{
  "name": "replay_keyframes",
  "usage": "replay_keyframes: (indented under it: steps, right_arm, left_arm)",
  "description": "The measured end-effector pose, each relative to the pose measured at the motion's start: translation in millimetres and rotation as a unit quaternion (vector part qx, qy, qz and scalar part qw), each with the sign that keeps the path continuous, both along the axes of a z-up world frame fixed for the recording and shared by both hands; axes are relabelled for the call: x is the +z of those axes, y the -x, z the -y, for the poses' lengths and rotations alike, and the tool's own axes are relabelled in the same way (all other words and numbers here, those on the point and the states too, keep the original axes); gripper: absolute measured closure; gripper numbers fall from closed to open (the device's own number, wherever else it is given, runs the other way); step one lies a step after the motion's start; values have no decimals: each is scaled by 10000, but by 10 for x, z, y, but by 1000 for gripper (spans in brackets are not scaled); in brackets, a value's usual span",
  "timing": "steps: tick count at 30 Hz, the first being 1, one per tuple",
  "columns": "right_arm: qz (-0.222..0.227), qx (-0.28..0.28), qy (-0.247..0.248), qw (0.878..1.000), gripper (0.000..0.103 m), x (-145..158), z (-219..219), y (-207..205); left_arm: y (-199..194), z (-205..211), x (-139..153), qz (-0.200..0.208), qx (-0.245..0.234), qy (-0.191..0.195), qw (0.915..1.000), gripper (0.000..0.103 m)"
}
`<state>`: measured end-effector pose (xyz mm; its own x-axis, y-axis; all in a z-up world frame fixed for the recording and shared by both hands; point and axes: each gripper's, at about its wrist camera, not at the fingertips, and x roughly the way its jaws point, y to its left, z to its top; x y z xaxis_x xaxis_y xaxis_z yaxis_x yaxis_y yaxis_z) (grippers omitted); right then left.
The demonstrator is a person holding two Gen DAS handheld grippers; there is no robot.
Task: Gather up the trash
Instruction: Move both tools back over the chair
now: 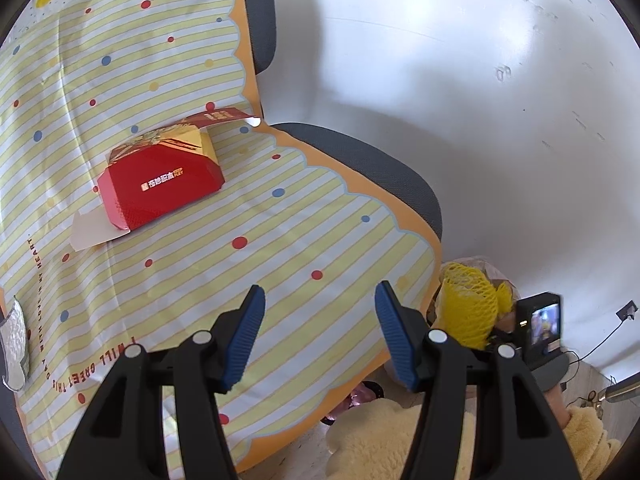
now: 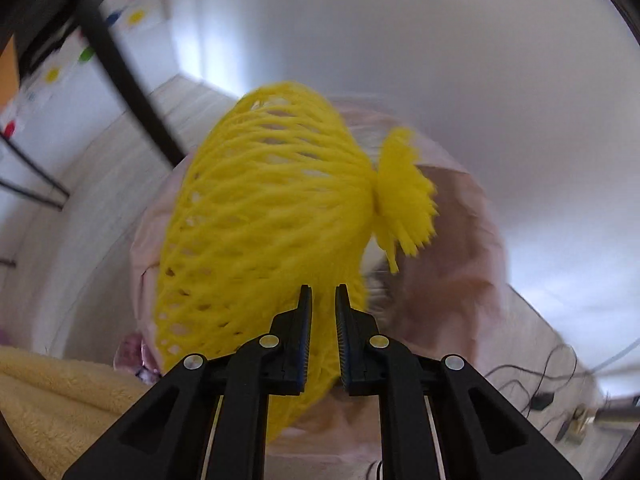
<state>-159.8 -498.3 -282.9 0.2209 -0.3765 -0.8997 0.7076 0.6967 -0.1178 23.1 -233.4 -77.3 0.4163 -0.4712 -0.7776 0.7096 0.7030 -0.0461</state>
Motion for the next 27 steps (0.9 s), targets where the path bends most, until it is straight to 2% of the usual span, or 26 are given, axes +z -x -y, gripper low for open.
replay_keyframes:
  steps: [4,6,7,9,12,13,17,21,25,27]
  right_arm:
    - [143,-420,408,9982,85,396,125,224]
    - [259,-646,599,9958,73,625,154,354]
    - [303,-723,692,9945,70,718,152,381]
    - [519,-871,897,9908,64,1006,116,494]
    - [939,-877,1201,9844,63,1443,-62,584]
    - [1081,-811,1243,9830,63,1536,1,625]
    - [1788,-236,1378,9739,62,2030,-322,571]
    - [2441,675,1253,9593,60,2373,-788,316]
    - [2732,1711,1068,9406,58,2566,-1294,-65]
    - [2805,2148,979,9304,57,2627,-1510,-287]
  left_arm:
    - [22,-34,60,36,19,69,10000,47]
    - [42,-68,94,88,31,77,9999,47]
    - [49,-92,109,99,38,87,9999,47]
    - [62,-160,150,119,66,133,9998,47]
    - [76,-284,234,171,131,227,9995,47]
    - [78,-326,262,196,156,260,9993,47]
    - [80,-559,342,281,319,371,9984,47]
    - [61,-834,337,266,530,351,9976,47]
    - [16,-1177,288,212,820,244,9961,47]
    - [-52,-1421,253,178,1111,188,9935,45]
